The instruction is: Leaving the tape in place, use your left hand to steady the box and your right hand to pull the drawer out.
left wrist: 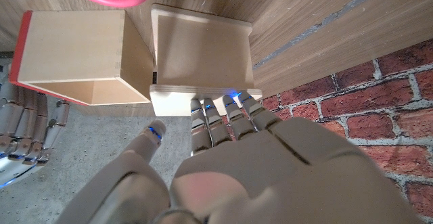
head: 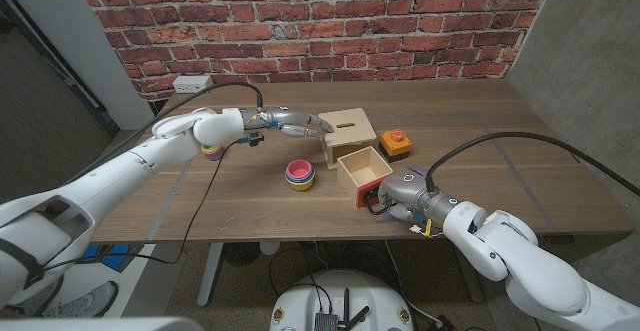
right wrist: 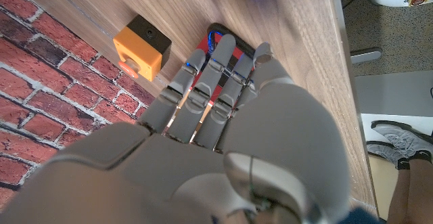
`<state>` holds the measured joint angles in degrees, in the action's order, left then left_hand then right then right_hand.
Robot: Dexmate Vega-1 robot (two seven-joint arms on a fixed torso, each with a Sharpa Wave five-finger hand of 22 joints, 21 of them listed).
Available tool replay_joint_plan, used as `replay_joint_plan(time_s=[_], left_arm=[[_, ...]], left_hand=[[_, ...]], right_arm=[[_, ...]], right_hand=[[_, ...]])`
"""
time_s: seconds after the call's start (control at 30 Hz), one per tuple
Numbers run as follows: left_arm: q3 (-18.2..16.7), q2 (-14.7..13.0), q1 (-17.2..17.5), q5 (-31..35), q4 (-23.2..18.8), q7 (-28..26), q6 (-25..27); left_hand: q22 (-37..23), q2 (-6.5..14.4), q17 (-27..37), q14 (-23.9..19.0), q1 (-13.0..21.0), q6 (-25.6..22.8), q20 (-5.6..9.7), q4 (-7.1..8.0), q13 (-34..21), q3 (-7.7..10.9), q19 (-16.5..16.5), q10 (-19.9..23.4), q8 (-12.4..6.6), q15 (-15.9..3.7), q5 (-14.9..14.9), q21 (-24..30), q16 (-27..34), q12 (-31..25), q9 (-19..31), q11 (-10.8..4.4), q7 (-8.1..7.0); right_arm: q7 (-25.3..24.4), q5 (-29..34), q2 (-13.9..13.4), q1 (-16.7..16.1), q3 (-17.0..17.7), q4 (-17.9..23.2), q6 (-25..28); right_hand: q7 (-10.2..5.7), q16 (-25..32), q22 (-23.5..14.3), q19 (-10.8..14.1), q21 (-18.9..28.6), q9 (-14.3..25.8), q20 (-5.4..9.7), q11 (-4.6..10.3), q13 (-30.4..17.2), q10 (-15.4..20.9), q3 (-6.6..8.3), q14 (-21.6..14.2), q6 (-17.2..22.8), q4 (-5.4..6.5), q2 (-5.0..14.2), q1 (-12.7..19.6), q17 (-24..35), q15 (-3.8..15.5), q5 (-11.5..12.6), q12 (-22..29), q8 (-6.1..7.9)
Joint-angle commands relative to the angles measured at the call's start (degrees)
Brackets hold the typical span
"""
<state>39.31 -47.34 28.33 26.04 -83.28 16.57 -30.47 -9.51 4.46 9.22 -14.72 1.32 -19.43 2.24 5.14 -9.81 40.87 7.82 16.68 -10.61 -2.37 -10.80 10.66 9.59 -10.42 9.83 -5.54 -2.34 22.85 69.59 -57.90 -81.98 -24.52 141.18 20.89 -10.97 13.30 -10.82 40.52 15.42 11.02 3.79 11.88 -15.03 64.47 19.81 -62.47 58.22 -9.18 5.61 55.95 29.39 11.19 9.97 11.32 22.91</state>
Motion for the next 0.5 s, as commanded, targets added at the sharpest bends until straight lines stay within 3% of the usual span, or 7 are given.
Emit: replay_joint_plan(time_s=[0.03,0.5], left_arm=[[0.0,0.0,0.3,0.2,-0.7,-0.3,0.3],[-0.5,-0.5,1.1,0.2,-2.2,-0.2,1.0]], left_hand=[[-0.1,3.8,0.2,-0.3,-0.1,-0.4,9.15,-0.04,-0.1,0.33,0.5,0.4,0.14,-4.62,0.1,0.0,0.4,-0.3,0.2,-0.24,-0.21],[-0.1,3.8,0.2,-0.5,-0.1,-0.5,9.11,-0.05,-0.1,0.43,0.5,0.4,0.14,-4.58,0.1,0.0,0.4,-0.3,0.2,-0.16,-0.2]], right_arm=[[0.4,0.3,-0.9,-2.2,1.6,1.2,0.4],[0.2,1.2,-0.5,-3.5,2.2,1.4,0.6]], right_hand=[[-0.6,0.0,-0.3,0.3,0.2,0.9,7.56,0.1,-0.2,0.6,0.39,-0.1,0.8,0.05,0.61,-0.2,0.0,2.36,0.2,0.4,2.03],[-0.6,0.0,-0.3,0.3,0.2,0.6,7.56,0.02,-0.4,0.5,0.38,0.0,0.8,-0.05,0.54,0.0,0.0,2.42,0.3,0.4,1.92]])
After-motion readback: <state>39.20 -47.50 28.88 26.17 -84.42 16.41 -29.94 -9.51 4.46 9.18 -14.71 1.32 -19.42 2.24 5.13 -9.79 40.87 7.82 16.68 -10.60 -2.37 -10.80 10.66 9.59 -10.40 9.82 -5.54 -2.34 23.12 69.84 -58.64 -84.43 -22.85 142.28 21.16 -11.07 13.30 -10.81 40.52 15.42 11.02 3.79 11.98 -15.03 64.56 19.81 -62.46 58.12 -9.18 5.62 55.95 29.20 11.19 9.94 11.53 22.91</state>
